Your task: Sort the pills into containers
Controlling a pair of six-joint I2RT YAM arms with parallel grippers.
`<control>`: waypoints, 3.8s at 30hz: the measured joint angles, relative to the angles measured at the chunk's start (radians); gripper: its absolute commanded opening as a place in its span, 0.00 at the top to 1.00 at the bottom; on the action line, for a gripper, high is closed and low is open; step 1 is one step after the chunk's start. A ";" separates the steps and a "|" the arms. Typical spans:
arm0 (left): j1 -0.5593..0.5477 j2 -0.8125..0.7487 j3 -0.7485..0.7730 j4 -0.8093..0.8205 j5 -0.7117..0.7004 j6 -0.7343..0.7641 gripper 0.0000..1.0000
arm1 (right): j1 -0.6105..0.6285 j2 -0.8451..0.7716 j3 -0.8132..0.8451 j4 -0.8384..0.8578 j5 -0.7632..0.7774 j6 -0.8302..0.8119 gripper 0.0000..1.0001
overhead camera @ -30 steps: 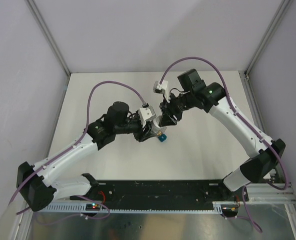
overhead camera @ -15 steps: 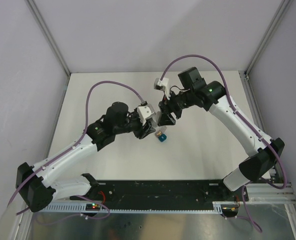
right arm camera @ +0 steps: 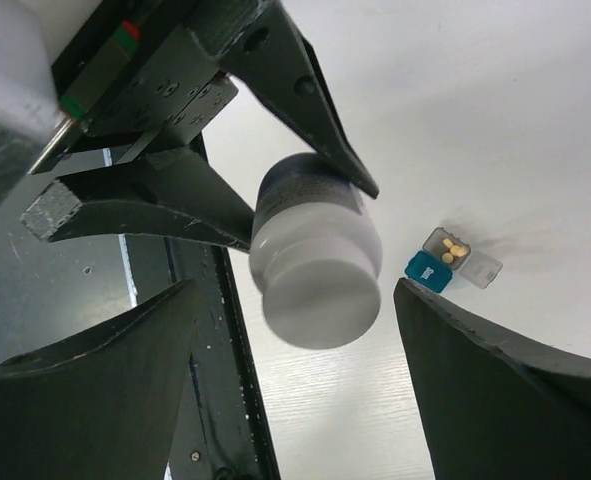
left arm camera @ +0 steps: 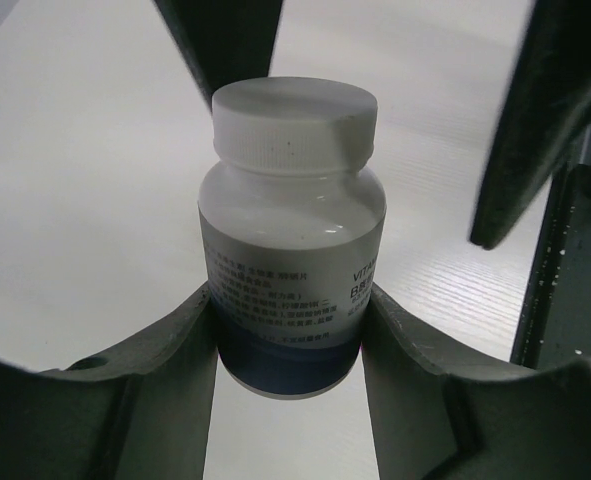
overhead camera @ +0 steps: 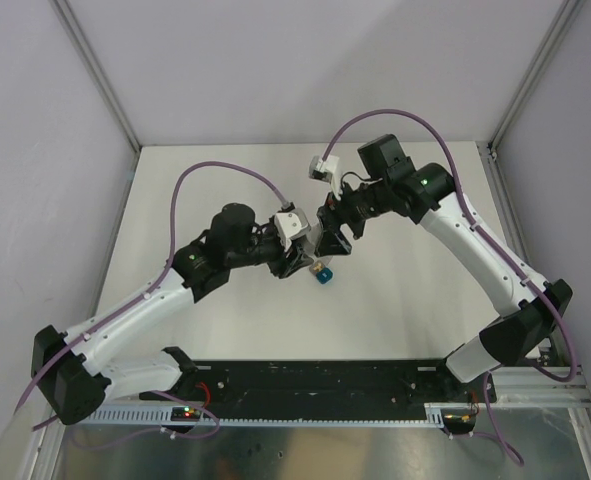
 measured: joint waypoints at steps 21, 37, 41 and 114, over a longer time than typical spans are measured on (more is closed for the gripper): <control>0.005 -0.012 -0.002 0.013 0.127 -0.032 1.00 | -0.011 -0.005 -0.070 0.072 -0.045 0.038 0.22; 0.010 -0.011 -0.014 0.038 0.125 -0.062 0.64 | -0.006 -0.006 -0.079 0.086 -0.076 0.040 0.92; 0.010 -0.011 -0.014 0.041 0.124 -0.063 0.17 | -0.009 -0.013 -0.087 0.087 -0.076 0.039 0.99; 0.090 -0.022 -0.048 0.066 -0.035 -0.052 0.00 | -0.441 0.367 -0.308 0.394 0.567 0.108 0.17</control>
